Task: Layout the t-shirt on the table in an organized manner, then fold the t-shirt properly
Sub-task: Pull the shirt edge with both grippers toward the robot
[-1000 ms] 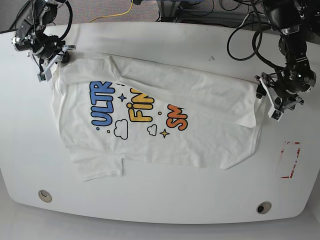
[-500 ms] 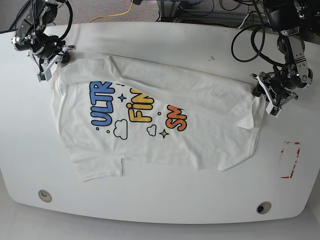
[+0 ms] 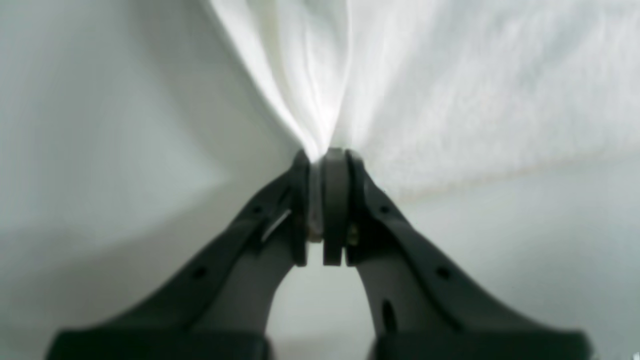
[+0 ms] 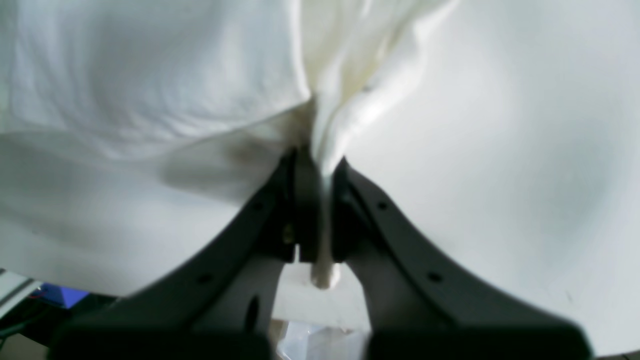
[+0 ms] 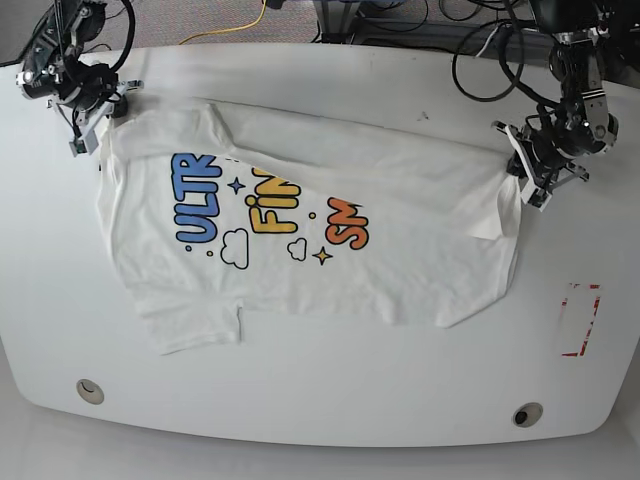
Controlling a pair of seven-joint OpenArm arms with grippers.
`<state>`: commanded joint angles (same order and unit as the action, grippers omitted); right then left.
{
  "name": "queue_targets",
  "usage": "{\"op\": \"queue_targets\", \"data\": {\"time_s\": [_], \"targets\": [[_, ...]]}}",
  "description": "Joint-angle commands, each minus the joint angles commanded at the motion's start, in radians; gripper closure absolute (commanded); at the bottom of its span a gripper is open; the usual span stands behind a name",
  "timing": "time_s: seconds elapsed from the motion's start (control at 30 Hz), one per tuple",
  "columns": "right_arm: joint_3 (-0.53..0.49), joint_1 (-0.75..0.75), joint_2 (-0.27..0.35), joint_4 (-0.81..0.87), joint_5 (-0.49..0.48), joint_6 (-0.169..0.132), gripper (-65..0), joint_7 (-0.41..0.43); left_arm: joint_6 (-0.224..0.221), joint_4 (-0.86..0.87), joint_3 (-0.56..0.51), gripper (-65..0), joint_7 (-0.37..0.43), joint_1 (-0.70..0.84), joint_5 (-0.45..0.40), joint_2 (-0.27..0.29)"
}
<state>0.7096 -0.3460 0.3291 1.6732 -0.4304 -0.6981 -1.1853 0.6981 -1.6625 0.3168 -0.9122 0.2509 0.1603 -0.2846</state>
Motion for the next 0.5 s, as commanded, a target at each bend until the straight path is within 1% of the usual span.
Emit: {"op": "queue_targets", "data": {"time_s": [0.27,0.37,0.5], "targets": [[0.005,-0.098,0.063,0.002,-0.005,0.000,-0.5,0.000,0.000,-0.169,0.003,0.0,-0.012,0.198,0.002,0.002],[0.008,-0.129,0.075,0.005,-0.005,0.000,-0.5,0.000,0.000,-0.209,0.003,0.0,-0.012,0.262,0.002,0.002],[0.008,-0.164,0.072,0.068,-0.005,0.000,-0.6,0.000,0.000,-0.216,0.012,0.0,-0.012,0.305,0.002,0.000]]}}
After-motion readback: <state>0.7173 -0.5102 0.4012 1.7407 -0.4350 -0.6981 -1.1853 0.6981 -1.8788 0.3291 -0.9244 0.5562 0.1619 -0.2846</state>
